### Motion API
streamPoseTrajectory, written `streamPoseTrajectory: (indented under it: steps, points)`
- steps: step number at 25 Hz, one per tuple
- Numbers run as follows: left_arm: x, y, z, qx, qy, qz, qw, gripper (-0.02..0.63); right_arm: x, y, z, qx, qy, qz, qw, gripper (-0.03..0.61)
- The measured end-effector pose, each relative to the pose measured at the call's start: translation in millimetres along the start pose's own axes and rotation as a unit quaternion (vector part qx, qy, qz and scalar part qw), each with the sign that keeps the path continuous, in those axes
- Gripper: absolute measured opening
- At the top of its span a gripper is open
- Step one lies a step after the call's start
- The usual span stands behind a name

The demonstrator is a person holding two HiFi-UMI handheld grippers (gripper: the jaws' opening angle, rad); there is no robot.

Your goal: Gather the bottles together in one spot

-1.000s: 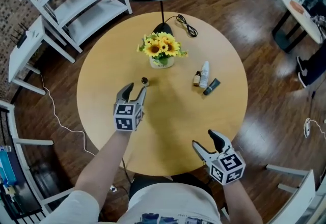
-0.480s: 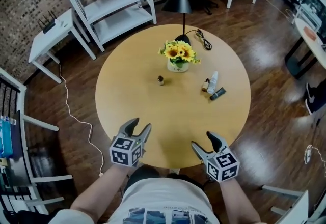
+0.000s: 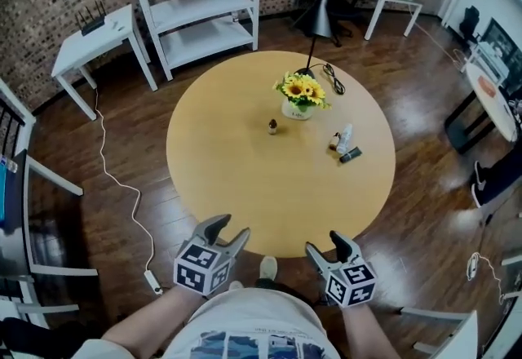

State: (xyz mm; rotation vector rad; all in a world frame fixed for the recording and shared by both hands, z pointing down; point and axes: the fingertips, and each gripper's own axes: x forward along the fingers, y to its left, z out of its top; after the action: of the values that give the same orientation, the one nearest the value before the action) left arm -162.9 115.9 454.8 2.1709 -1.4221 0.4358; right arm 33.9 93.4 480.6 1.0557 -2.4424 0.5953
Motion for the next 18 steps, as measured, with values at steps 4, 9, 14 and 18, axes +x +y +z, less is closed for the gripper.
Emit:
streamPoseTrajectory:
  steps: [4,9,14,18]
  points:
    - [-27,-10,-26,0.001,0.009,-0.021,0.9997,0.192,-9,36,-13,-0.013,0.012,-0.001,1.000,0.316]
    - [-58,-12,-48,0.003,0.015,-0.033,0.9993,0.192,-21,74,-22,-0.018,0.016,-0.004,1.000,0.317]
    - [-68,-13,-53,0.011,0.004,-0.036,0.9993,0.195,-32,79,-33,-0.018,0.022,-0.013,1.000,0.316]
    - [-61,-12,-59,0.009,0.006,-0.042,0.9990,0.196,-35,65,-36,-0.009,0.018,-0.031,0.999,0.316]
